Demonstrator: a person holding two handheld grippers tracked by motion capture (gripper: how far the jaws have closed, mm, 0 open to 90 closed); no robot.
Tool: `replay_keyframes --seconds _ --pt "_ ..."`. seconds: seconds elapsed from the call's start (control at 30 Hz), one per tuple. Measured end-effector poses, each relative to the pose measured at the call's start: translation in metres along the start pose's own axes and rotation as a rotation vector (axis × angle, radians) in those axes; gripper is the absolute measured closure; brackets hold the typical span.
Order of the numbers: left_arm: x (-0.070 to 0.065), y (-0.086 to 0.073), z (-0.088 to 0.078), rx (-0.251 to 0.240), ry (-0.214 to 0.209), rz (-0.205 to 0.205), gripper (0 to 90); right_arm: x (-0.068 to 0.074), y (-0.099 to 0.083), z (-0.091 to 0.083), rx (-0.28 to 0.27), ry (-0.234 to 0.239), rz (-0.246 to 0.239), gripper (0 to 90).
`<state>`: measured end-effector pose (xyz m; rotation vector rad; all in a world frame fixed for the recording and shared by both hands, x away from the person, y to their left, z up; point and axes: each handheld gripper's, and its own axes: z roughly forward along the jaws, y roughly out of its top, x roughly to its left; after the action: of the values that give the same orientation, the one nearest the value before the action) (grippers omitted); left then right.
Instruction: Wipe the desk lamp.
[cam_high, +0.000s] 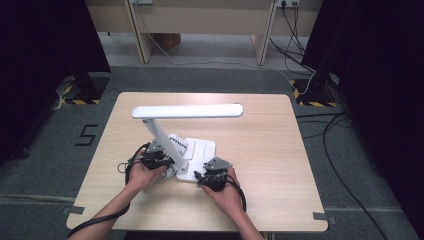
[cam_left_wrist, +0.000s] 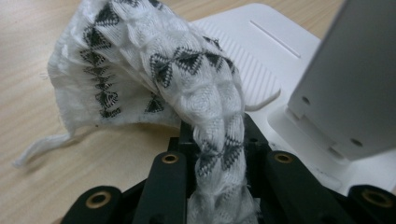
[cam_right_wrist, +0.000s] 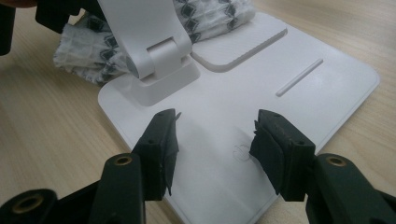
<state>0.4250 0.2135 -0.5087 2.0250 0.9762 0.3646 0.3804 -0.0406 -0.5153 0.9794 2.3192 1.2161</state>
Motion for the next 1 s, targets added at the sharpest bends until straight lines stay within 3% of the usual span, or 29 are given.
replay_keyframes --seconds 0.63,1.0 --pt "-0.019 -0.017 -0.022 0.013 -0.024 0.053 75.9 0.000 0.000 0.000 0.000 -0.001 -0.001 49.3" --pt "-0.031 -0.028 -0.036 0.027 -0.053 0.059 75.9 0.000 0.000 0.000 0.001 -0.002 0.001 49.4"
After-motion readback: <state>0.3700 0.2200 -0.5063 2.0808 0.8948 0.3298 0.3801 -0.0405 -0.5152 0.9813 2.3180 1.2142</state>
